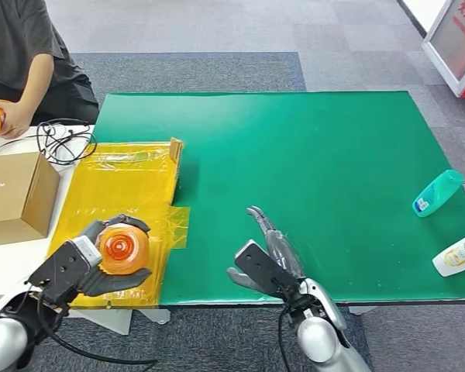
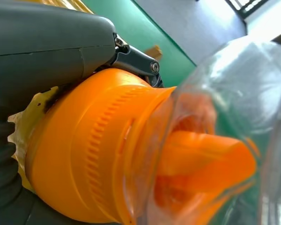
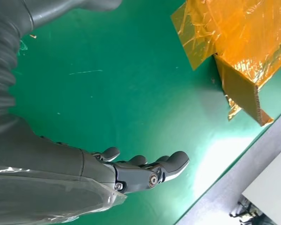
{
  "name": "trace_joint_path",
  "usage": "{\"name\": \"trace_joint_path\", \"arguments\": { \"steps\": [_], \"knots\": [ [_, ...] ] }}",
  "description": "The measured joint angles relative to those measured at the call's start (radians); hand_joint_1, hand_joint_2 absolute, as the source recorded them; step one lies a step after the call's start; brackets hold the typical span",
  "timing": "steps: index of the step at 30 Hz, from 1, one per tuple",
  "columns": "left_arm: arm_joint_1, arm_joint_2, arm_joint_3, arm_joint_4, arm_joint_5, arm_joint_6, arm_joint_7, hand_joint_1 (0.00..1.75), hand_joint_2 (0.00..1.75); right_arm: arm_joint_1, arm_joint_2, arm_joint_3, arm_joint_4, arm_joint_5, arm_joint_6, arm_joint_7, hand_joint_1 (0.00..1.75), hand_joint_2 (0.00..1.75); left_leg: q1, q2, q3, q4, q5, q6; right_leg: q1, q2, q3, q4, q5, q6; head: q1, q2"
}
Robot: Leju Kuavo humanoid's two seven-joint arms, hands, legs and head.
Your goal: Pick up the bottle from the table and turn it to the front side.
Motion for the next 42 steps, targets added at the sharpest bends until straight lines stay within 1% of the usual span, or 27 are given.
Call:
{"name": "trace_joint_path", "arguments": {
  "steps": [3,5,7,9,12,14,17,20,23,29,38,42],
  "knots": [
    [-0.046,0.103,0.014,0.019,-0.045,-0.059,0.074,1.75,1.75,0.008,0.006,-0.017,0.001,-0.005,0.015,-0.008,0.00,1.75,0.001,0.000,0.000,0.000,0.001,-0.001,0.001,0.000,0.000,0.000,0.001,-0.001,0.000,0.000],
    [-0.100,0.176,0.007,0.067,-0.070,-0.107,0.112,1.75,1.75,0.012,0.011,-0.025,0.004,-0.008,0.025,-0.017,0.00,1.75,0.001,0.000,0.000,0.000,0.001,-0.002,0.001,0.000,-0.001,0.000,0.001,-0.002,0.000,0.000],
    [-0.168,0.231,-0.012,0.146,-0.106,-0.138,0.129,1.75,1.75,0.013,0.017,-0.029,0.011,-0.015,0.031,-0.023,0.00,1.75,0.001,0.000,0.000,0.000,0.003,-0.002,0.001,0.000,-0.001,0.000,0.002,-0.003,0.000,0.000],
    [-0.245,0.260,-0.043,0.234,-0.153,-0.147,0.132,1.75,1.75,0.013,0.024,-0.030,0.021,-0.019,0.032,-0.026,0.00,1.75,0.001,0.000,0.000,0.000,0.004,-0.002,0.001,0.000,-0.001,0.000,0.003,-0.004,0.000,0.000],
    [-0.356,0.268,-0.102,0.372,-0.227,-0.147,0.133,1.75,1.75,0.013,0.031,-0.031,0.038,-0.020,0.033,-0.031,0.00,1.75,0.001,0.000,-0.001,0.000,0.004,-0.002,0.001,0.000,-0.001,0.000,0.004,-0.004,0.000,0.000],
    [-0.428,0.260,-0.148,0.469,-0.281,-0.142,0.128,1.75,1.75,0.012,0.037,-0.031,0.050,-0.020,0.033,-0.032,0.00,1.75,0.000,0.000,-0.001,0.000,0.004,-0.002,0.001,0.000,-0.001,0.000,0.004,-0.004,0.000,0.000],
    [-0.527,0.227,-0.208,0.608,-0.350,-0.125,0.111,1.75,1.75,0.012,0.044,-0.031,0.066,-0.021,0.033,-0.034,0.00,1.75,0.000,0.000,-0.001,0.000,0.004,-0.002,0.001,0.000,-0.001,0.000,0.004,-0.003,0.000,0.000],
    [-0.603,0.175,-0.252,0.730,-0.383,-0.105,0.087,1.75,1.75,0.012,0.050,-0.031,0.079,-0.021,0.033,-0.034,0.00,1.75,0.000,0.000,-0.001,0.000,0.004,-0.002,0.000,0.000,-0.001,0.000,0.004,-0.003,0.000,0.000],
    [-0.649,0.119,-0.280,0.815,-0.391,-0.093,0.070,1.75,1.75,0.012,0.054,-0.031,0.089,-0.021,0.033,-0.034,0.00,1.75,0.000,0.000,-0.001,0.000,0.004,-0.002,0.000,0.000,-0.001,0.000,0.004,-0.003,0.000,0.000],
    [-0.680,0.042,-0.312,0.900,-0.393,-0.079,0.041,1.75,1.75,0.012,0.056,-0.031,0.103,-0.020,0.033,-0.034,0.00,1.75,0.000,0.000,-0.002,0.000,0.004,-0.002,0.000,0.001,-0.002,0.000,0.004,-0.003,0.000,0.000],
    [-0.673,-0.052,-0.335,0.957,-0.368,-0.067,0.008,1.73,1.75,0.005,0.056,-0.031,0.112,-0.020,0.038,-0.037,0.00,1.75,0.000,0.000,-0.002,0.000,0.004,-0.002,0.000,0.001,-0.002,0.000,0.004,-0.003,0.000,0.000],
    [-0.670,-0.087,-0.341,0.978,-0.364,-0.047,0.005,1.64,1.75,-0.005,0.058,-0.030,0.116,-0.019,0.040,-0.037,0.00,1.75,0.000,0.000,-0.002,0.000,0.004,-0.002,0.000,0.001,-0.002,0.000,0.004,-0.003,0.000,0.000]
  ]
}}
